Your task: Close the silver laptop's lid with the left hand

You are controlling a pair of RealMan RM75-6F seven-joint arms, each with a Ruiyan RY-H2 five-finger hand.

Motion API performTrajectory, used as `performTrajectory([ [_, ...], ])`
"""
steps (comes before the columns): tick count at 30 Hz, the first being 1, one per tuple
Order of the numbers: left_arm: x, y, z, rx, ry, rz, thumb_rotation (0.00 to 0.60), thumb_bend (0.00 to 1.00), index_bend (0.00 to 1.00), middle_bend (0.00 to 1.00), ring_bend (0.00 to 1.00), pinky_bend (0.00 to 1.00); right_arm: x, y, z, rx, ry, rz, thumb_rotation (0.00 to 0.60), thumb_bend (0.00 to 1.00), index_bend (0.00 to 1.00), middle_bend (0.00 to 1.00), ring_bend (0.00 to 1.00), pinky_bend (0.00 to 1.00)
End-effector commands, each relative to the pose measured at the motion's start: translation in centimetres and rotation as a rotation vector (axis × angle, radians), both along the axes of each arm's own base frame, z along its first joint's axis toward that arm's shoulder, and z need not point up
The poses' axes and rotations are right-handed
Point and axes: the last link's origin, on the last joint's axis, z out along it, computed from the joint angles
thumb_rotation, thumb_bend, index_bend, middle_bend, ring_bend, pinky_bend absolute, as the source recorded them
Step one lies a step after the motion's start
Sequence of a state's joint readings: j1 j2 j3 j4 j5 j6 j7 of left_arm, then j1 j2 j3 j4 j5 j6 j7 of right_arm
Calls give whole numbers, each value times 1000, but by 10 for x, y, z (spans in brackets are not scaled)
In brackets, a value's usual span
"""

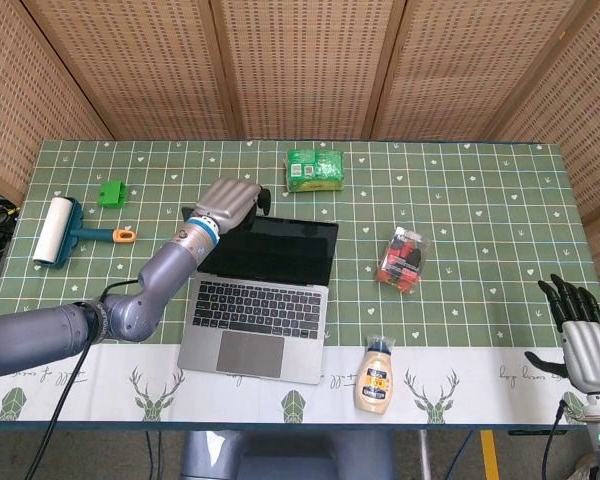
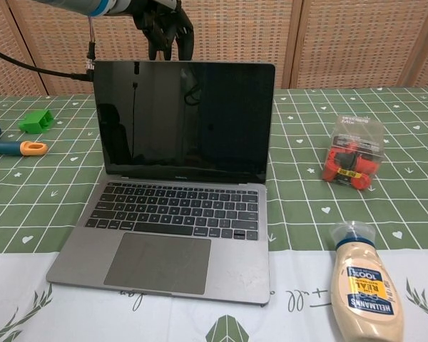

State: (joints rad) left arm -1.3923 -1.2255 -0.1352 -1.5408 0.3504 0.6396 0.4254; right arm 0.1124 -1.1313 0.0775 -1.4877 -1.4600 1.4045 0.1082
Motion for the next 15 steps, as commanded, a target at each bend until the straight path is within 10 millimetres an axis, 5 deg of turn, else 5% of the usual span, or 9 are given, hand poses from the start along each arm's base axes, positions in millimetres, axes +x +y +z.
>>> performTrajectory([
  [1, -2, -7, 2, -8, 7, -14, 600, 1000, 441, 335, 347, 386, 1, 0, 0, -1, 0, 3, 600, 16, 0, 0, 0, 0],
  [15, -11, -39, 6, -68, 9, -43, 600, 1000, 442, 338, 348, 387, 6, 4, -2, 7, 6, 25, 600, 16, 0, 0, 0, 0],
])
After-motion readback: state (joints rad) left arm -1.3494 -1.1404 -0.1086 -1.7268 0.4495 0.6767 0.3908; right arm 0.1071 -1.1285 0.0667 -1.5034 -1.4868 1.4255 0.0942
